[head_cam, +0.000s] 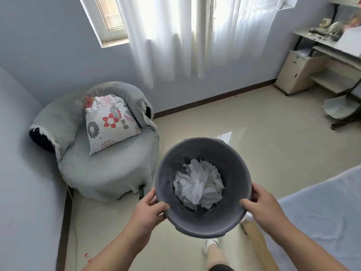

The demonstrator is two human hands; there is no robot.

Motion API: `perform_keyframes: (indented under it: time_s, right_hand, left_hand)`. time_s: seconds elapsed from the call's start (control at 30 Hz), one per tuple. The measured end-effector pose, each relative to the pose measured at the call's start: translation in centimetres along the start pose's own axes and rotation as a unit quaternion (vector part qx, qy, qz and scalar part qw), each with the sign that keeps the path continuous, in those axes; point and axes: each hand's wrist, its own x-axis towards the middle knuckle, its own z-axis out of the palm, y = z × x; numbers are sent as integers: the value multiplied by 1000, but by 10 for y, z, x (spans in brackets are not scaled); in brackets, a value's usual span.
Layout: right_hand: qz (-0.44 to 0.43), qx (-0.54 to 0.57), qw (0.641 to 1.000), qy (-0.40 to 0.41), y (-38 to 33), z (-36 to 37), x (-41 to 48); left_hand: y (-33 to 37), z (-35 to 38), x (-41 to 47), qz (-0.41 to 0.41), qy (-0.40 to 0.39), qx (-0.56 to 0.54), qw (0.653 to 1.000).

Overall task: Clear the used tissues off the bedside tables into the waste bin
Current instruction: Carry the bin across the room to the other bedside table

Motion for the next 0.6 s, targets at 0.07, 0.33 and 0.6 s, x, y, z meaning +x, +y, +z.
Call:
perform_keyframes:
  time_s: [0.07, 0.33, 0.6]
  right_hand:
    - [19, 19, 1000, 2, -3, -6, 37]
    - [35, 26, 999, -8, -59, -54, 189]
    - [-1, 24, 999, 36, -108, -135, 307]
  left_hand:
    - [18, 16, 33, -15, -3, 4, 1000]
    - [117, 69, 163, -32, 17, 13, 999]
    - [201, 145, 288, -9, -9, -1, 1000]
